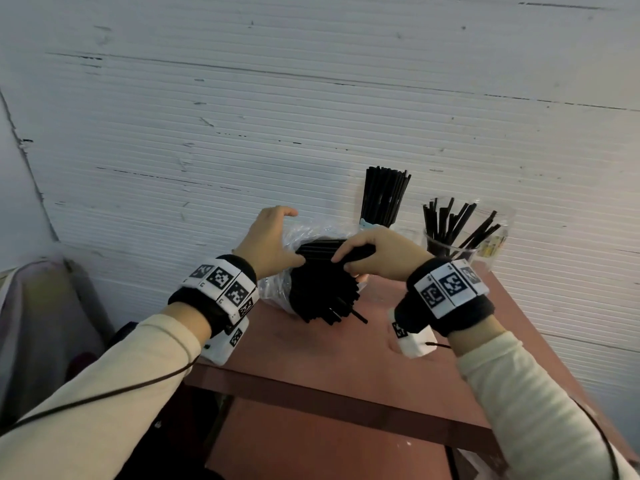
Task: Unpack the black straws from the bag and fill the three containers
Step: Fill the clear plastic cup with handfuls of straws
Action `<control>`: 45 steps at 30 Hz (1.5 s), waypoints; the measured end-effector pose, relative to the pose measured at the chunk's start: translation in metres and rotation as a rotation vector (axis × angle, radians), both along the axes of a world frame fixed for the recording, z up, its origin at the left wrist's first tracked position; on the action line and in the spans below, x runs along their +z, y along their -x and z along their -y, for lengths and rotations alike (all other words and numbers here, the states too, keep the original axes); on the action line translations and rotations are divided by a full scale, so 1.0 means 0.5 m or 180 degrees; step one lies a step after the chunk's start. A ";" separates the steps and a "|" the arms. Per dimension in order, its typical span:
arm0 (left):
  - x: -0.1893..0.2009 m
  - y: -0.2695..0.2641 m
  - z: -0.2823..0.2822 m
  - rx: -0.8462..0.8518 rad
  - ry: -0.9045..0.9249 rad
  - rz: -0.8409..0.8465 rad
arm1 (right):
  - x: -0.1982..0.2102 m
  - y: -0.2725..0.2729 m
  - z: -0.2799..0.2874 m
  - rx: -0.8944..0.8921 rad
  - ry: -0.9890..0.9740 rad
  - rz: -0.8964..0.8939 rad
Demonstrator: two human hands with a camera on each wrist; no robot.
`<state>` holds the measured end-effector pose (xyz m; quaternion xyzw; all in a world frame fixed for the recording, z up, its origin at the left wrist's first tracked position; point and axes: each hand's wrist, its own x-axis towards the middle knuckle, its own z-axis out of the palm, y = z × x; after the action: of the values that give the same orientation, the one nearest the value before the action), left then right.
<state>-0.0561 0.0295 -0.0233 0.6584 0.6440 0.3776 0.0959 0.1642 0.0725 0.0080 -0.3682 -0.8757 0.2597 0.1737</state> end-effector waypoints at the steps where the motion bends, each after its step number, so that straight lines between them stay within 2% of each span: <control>1: 0.005 -0.014 0.006 -0.0187 -0.0071 -0.0190 | 0.009 -0.013 0.006 0.0013 0.0019 -0.0003; 4: 0.017 -0.066 0.008 -0.0675 0.0114 -0.0733 | 0.035 -0.045 0.029 0.0068 0.0030 0.0099; 7: 0.026 -0.117 -0.009 -0.1014 0.0291 -0.0865 | 0.048 -0.061 0.051 0.0104 0.0014 0.0178; 14: 0.018 -0.165 -0.043 -0.1132 0.0309 -0.1072 | 0.035 -0.094 0.072 0.0140 -0.0004 0.0096; 17: 0.023 -0.177 -0.042 -0.1186 0.0038 -0.0746 | 0.050 -0.120 0.085 0.0114 -0.0240 -0.0192; 19: 0.034 -0.199 -0.034 -0.1217 -0.0097 -0.0474 | 0.073 -0.133 0.100 -0.0199 -0.0646 -0.0466; 23: 0.065 -0.256 -0.017 -0.1377 -0.0167 0.0525 | 0.118 -0.136 0.123 -0.0412 -0.1524 -0.1563; 26: 0.081 -0.298 -0.006 -0.1655 -0.0032 0.1143 | 0.138 -0.131 0.122 -0.0360 -0.1905 -0.1882; 31: 0.055 -0.353 -0.010 -0.1949 0.0525 0.1949 | 0.119 -0.140 0.094 -0.0483 -0.2263 -0.1601; 34: 0.017 -0.364 -0.019 -0.1994 0.1115 0.2260 | 0.079 -0.160 0.079 -0.0615 -0.1957 -0.0926; 36: -0.006 -0.367 -0.020 -0.1966 0.1306 0.2372 | 0.053 -0.167 0.072 -0.0613 -0.1930 -0.0609; 41: -0.034 -0.367 -0.035 -0.1999 0.1572 0.2221 | 0.047 -0.176 0.072 -0.0622 -0.1962 -0.0735; 45: -0.032 -0.370 -0.029 -0.1969 0.1347 0.1822 | 0.049 -0.179 0.077 -0.0557 -0.1905 -0.0681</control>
<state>0.1292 0.0437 -0.0391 0.6548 0.4281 0.3580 0.5097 0.2539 0.0338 0.0327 -0.3453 -0.8550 0.0121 0.3868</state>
